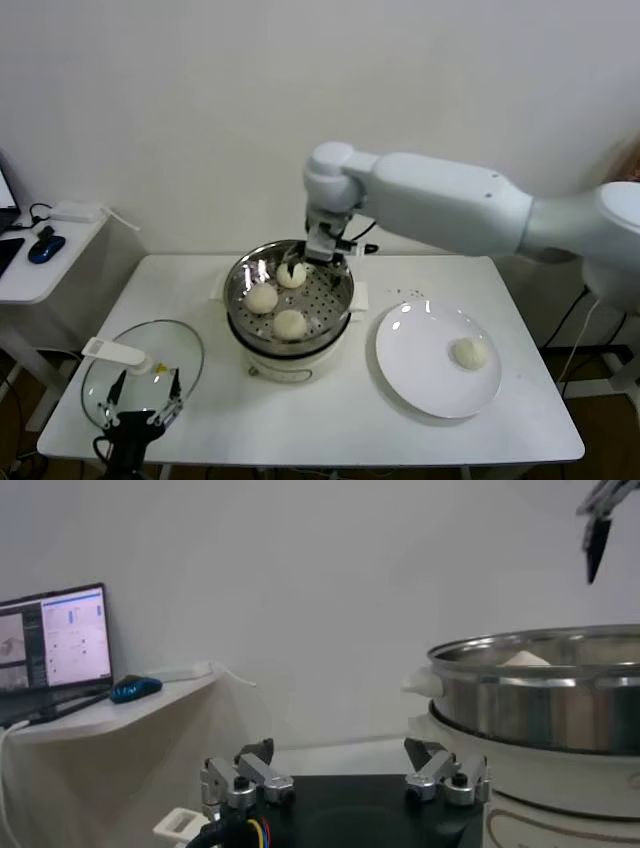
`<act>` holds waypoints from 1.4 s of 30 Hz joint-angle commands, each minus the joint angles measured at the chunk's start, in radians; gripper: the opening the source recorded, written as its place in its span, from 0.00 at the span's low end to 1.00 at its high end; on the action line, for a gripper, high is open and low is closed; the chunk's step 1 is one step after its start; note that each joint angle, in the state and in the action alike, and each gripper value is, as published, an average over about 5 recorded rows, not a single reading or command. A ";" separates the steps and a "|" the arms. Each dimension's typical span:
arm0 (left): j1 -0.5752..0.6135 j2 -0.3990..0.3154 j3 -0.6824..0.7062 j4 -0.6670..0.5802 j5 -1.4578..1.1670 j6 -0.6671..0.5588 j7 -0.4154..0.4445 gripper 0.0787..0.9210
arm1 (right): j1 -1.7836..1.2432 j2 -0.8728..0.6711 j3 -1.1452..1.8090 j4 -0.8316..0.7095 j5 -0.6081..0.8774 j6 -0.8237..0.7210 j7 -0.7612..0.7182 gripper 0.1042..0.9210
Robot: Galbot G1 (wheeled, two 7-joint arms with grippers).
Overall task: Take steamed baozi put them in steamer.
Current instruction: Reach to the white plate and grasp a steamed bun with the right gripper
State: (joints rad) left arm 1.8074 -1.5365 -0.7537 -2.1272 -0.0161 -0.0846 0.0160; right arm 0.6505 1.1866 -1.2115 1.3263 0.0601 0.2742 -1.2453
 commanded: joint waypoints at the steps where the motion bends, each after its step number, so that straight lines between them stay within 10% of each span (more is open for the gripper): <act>1: -0.013 0.011 0.015 -0.008 0.012 0.001 0.005 0.88 | 0.131 -0.280 -0.154 -0.053 0.457 -0.308 0.095 0.88; 18: -0.038 0.008 0.024 -0.021 0.017 0.017 0.009 0.88 | -0.295 -0.683 0.074 -0.038 0.132 -0.358 0.104 0.88; 31: -0.033 -0.003 0.026 -0.014 0.018 0.011 0.010 0.88 | -0.572 -0.648 0.275 -0.123 -0.129 -0.290 0.090 0.88; 42: -0.019 0.000 0.018 -0.016 0.015 0.011 0.011 0.88 | -0.630 -0.555 0.300 -0.199 -0.040 -0.361 0.122 0.88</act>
State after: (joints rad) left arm 1.7854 -1.5377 -0.7352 -2.1445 -0.0006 -0.0741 0.0257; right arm 0.1226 0.5953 -0.9745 1.1796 0.0264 -0.0505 -1.1377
